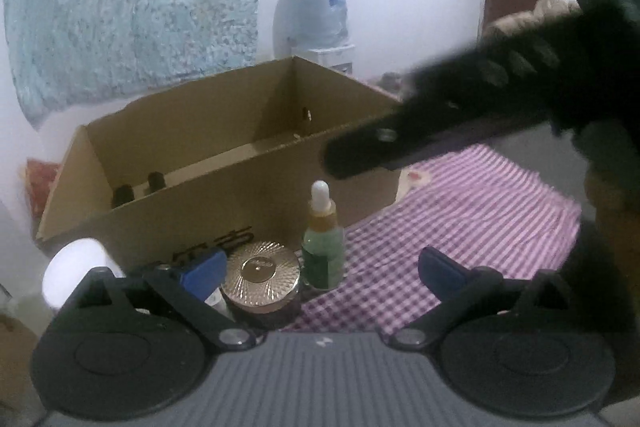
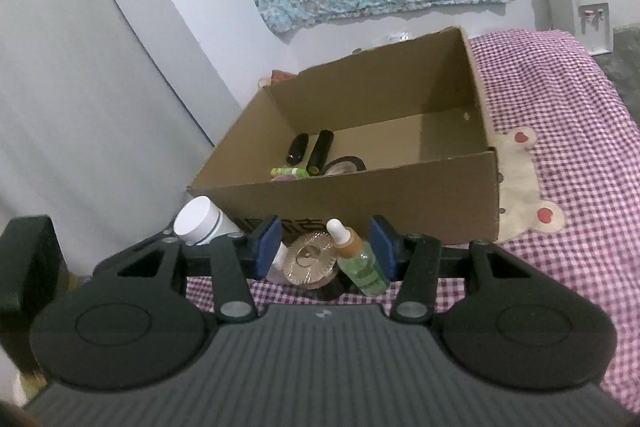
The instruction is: Organize rigid objects
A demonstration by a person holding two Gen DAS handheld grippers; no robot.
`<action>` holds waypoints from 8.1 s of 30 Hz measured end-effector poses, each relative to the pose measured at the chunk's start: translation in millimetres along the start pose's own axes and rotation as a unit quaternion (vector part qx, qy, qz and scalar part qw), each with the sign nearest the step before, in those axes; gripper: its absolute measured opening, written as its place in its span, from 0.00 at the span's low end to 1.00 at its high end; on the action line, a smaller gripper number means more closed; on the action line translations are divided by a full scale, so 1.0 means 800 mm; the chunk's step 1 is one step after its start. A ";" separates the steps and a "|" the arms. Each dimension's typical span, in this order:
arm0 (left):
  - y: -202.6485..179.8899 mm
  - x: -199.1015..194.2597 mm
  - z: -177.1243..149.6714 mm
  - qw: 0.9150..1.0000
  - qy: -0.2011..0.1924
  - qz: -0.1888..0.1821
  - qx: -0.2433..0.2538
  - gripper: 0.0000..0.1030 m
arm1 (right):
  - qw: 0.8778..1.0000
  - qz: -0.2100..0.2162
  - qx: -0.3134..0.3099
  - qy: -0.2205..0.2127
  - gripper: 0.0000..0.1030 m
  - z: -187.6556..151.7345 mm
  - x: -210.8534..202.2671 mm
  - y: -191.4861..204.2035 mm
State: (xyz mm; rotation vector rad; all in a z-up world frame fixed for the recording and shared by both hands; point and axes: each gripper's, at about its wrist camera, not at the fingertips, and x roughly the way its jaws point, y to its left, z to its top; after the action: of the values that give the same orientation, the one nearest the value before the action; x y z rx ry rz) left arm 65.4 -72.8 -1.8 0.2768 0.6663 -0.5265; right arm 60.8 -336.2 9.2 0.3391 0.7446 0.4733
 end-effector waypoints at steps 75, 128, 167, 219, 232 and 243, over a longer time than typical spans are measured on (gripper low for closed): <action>0.181 0.204 0.202 0.975 0.185 0.040 -0.113 0.32 | 0.991 0.052 0.015 0.122 0.18 0.247 0.265 0.000; 0.033 0.001 0.000 0.995 0.033 0.000 -0.089 0.97 | 0.980 0.093 0.173 0.039 0.57 -0.033 0.014 -0.057; -0.016 0.067 -0.040 0.993 0.039 -0.085 -0.073 0.76 | 0.984 -0.009 0.149 0.101 0.34 -0.065 0.079 -0.054; -0.046 0.075 -0.005 0.997 0.065 -0.008 -0.038 0.56 | 0.976 0.022 0.198 0.090 0.44 -0.085 0.050 -0.050; -0.055 0.030 0.005 0.998 0.037 0.017 -0.040 0.56 | 0.983 0.034 0.162 0.074 0.44 -0.071 0.028 -0.018; -0.028 -0.021 0.057 0.998 -0.019 0.049 -0.034 0.56 | 0.993 0.056 0.097 0.029 0.44 -0.015 0.004 0.034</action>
State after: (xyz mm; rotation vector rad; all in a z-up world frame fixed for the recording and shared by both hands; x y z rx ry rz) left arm 65.0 -103.8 42.1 0.2340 0.6287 -0.4136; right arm 46.1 -310.4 11.3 0.5527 0.8337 0.5203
